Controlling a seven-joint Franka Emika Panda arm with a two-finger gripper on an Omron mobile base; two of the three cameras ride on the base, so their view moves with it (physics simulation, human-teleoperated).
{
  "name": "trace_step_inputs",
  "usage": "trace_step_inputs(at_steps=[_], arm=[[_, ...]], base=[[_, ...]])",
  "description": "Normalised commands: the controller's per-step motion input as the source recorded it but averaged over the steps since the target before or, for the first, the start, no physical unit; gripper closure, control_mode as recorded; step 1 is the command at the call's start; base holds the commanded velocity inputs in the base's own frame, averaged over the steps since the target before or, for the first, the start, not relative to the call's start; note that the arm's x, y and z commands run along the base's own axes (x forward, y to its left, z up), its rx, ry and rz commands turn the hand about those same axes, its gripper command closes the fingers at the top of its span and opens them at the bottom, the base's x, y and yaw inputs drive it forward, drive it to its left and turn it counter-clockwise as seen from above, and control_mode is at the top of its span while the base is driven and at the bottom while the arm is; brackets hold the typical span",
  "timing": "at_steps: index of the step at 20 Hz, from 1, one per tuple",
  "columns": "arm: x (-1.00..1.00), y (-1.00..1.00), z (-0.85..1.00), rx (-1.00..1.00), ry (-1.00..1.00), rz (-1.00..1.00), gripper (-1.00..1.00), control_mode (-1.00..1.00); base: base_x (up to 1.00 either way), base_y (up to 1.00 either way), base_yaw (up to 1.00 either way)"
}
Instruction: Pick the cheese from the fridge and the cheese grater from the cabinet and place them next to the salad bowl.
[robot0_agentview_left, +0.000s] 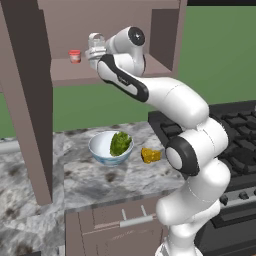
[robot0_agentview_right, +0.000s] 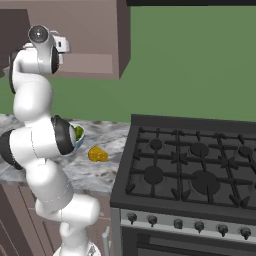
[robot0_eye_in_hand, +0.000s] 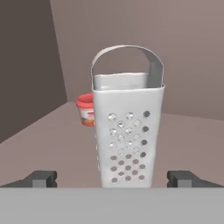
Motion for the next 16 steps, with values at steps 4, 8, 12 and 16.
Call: trace_step_inputs(at_steps=[4,8,12,16], arm=[[0.01,0.00,-0.05,0.00,-0.04,0.00,-1.00,-1.00],[0.00,0.00,-0.02,0.00,-0.09,0.00,-1.00,-1.00],[0.00,0.00,-0.01,0.03,-0.13,0.00,-1.00,-1.00],[0.00,0.00,-0.03,0.03,-0.09,0.00,-1.00,-1.00]], base=[[0.00,0.00,0.00],[0.00,0.00,0.00],[0.00,0.00,0.00],[0.00,0.00,0.00]])
